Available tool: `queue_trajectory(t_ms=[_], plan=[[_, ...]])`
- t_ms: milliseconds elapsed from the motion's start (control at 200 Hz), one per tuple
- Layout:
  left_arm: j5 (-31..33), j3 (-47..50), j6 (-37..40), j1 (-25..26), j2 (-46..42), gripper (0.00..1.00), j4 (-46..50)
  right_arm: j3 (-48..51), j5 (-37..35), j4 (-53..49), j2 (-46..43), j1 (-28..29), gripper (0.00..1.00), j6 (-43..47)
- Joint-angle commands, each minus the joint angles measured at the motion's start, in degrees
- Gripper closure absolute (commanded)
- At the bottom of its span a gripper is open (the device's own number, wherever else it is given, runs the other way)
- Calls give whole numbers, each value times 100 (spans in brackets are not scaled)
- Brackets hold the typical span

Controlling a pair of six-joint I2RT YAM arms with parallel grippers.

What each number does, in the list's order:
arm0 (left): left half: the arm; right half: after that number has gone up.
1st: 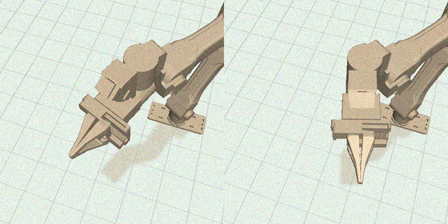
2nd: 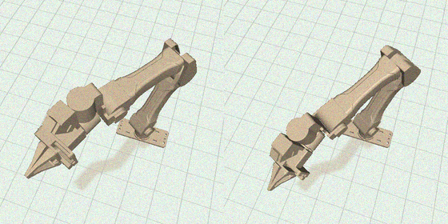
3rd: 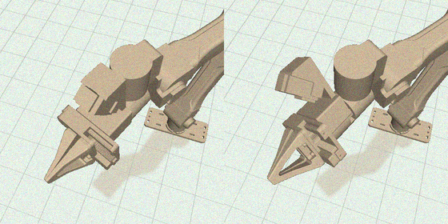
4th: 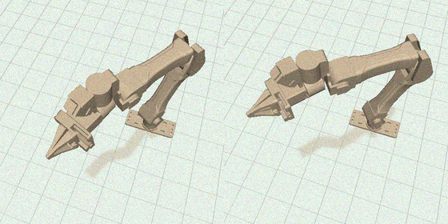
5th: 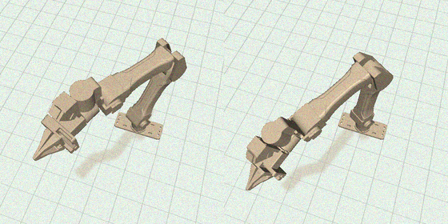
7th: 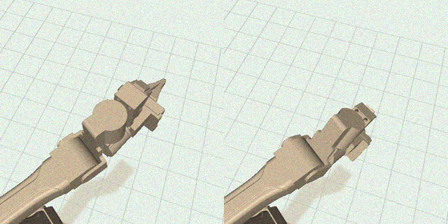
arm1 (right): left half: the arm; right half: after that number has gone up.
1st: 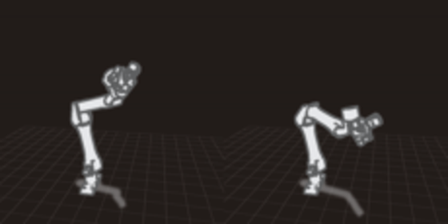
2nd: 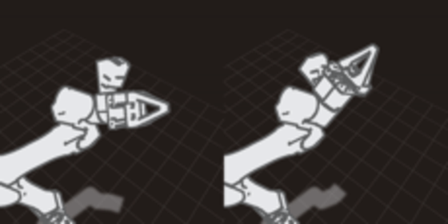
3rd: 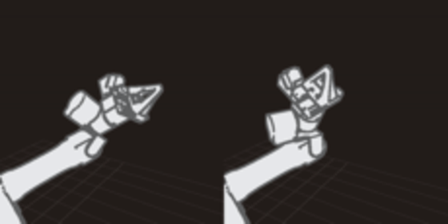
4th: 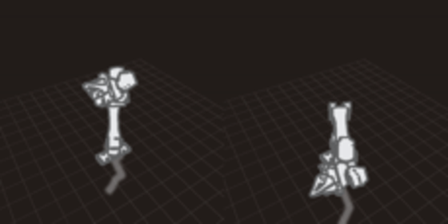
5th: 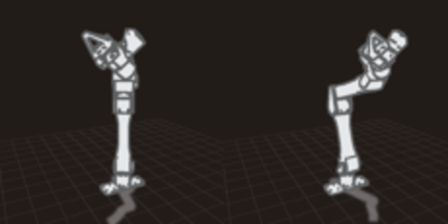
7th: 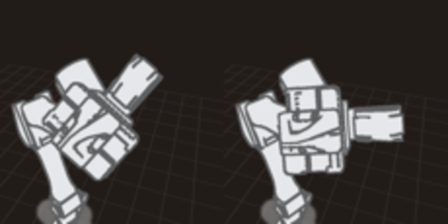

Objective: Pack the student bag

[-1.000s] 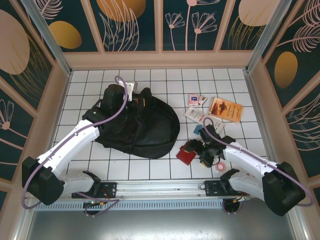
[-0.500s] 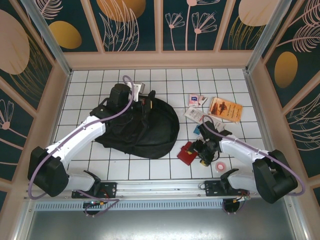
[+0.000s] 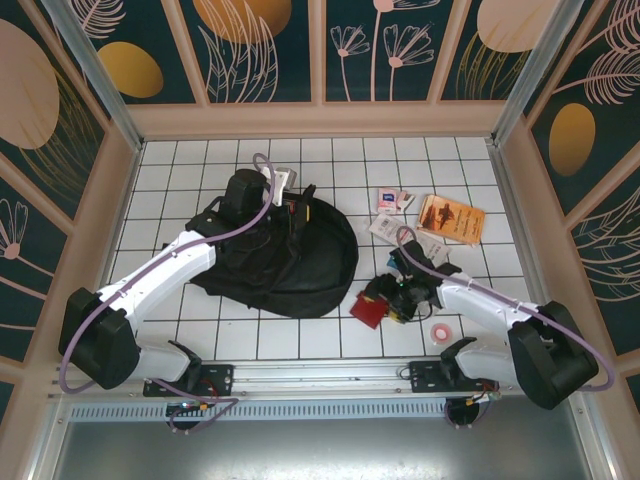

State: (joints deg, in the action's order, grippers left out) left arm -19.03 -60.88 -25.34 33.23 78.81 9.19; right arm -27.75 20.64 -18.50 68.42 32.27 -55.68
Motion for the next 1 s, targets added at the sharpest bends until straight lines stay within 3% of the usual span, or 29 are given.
queue_trajectory(t_ms=[0, 370, 550, 661, 991], plan=[[35, 6, 100, 19, -19, 100, -14, 232, 234, 1971, -232, 35, 31, 298], [-152, 33, 21, 25, 94, 100, -80, 1180, 1193, 3875, -151, -344, 30, 260], [-72, 33, 33, 17, 57, 100, -49, 688, 452, 1994, -894, -386, 29, 876], [-18, 15, 56, 21, 59, 100, -14, 650, 344, 1354, -1248, -502, 28, 994], [258, -202, 17, 24, -239, 100, 188, 1079, 520, 1718, -675, -509, 28, 860]])
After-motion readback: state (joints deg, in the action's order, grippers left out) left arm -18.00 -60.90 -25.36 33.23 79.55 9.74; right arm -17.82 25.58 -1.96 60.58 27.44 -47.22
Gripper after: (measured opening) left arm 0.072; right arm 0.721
